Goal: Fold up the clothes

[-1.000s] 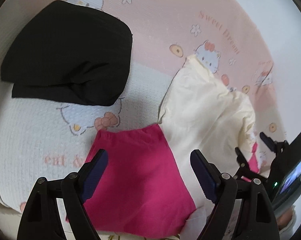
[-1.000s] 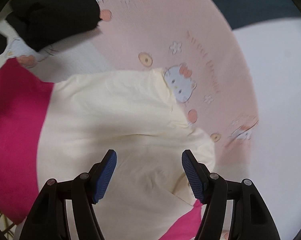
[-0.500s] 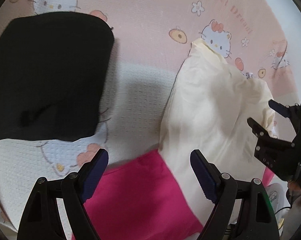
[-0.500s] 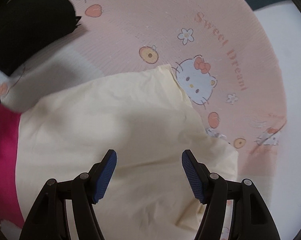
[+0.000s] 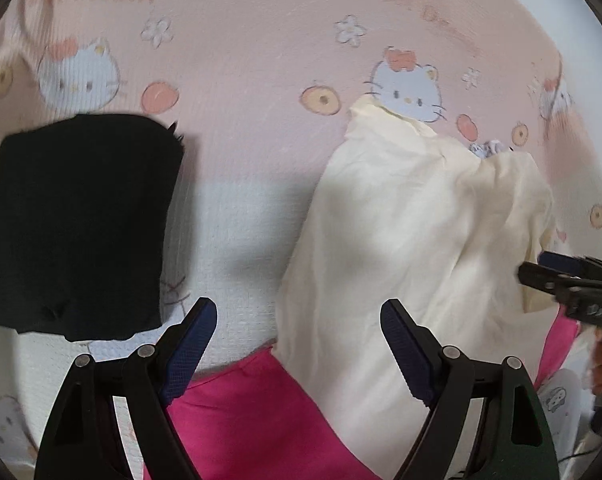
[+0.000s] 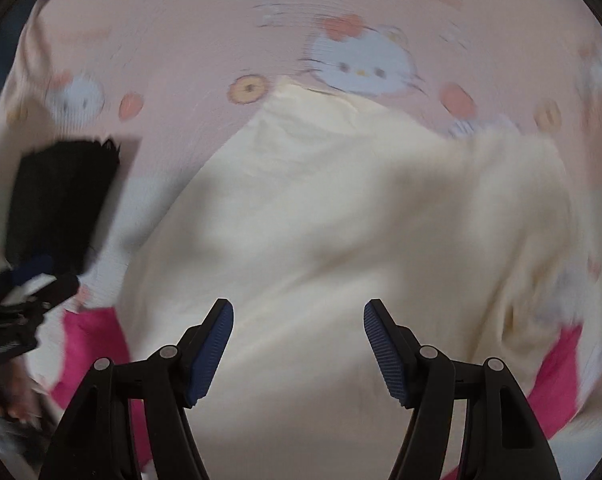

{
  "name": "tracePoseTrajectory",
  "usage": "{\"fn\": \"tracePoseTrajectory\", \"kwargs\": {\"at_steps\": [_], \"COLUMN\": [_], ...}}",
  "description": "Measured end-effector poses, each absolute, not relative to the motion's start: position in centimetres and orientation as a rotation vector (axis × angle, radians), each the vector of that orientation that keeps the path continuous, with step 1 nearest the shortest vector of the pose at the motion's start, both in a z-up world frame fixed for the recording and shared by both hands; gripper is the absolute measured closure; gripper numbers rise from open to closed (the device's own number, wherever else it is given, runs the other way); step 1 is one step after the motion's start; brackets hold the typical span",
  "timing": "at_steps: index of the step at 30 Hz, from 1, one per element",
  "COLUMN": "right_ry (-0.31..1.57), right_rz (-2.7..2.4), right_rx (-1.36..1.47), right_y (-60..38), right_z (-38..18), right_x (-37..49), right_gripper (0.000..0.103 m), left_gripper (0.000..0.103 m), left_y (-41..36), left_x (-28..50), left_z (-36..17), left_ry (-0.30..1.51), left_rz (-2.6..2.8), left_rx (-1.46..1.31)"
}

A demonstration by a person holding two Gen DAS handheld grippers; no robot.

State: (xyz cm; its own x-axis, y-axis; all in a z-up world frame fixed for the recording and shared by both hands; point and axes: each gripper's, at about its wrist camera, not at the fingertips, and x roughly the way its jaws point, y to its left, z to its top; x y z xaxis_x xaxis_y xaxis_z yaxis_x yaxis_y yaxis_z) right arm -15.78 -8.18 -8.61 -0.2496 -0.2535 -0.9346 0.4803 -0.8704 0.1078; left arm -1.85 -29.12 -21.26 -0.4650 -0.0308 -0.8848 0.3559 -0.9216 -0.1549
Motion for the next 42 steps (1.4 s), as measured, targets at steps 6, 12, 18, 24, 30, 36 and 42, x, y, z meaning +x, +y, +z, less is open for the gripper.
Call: {"fn": "tracePoseTrajectory", "kwargs": {"at_steps": [6,12,18,24,30,36,42], "right_ry": [0.208,0.243,0.237,0.15,0.266,0.187,0.148], "right_rz": [-2.219,-2.199,-2.132,-2.059,-2.052,-1.949,-1.884], "right_rx": [1.534,1.563,1.567,1.671,1.703,1.833,1.927], "right_y": [-4.2,-8.0,-13.8,-18.4,-22.2,-25.0,-26.6], "right_z": [-7.7,-8.5,-8.3,-9.9,-11.5,-14.8,-18.3], "right_x": [-14.6,-16.4,-19.8,-25.5,-31.2,-36.5,-38.8], "right_gripper": [0.036,0.036,0.036,0.036,0.036,0.036,0.036], "left_gripper": [0.019,0.019,0.019,0.019,0.02,0.02,0.02], "left_y": [-28.7,-29.9,-32.4,-34.5,-35.7,-36.1,-35.4], "left_x": [-3.0,-3.1,-4.8,-7.5,-9.8,-14.2,-18.4], "left_z": [-22.1,-22.1,-23.9,-27.5,-29.2,-29.3,-30.0], "left_ry": [0.5,0.453,0.564,0.791,0.896,0.869,0.822], "left_rz": [-2.488,-2.531,-2.552,-2.467,-2.45,-2.45,-2.439], "left_rx": [1.515,1.502,1.563,1.637,1.644,1.66,1.689]}}
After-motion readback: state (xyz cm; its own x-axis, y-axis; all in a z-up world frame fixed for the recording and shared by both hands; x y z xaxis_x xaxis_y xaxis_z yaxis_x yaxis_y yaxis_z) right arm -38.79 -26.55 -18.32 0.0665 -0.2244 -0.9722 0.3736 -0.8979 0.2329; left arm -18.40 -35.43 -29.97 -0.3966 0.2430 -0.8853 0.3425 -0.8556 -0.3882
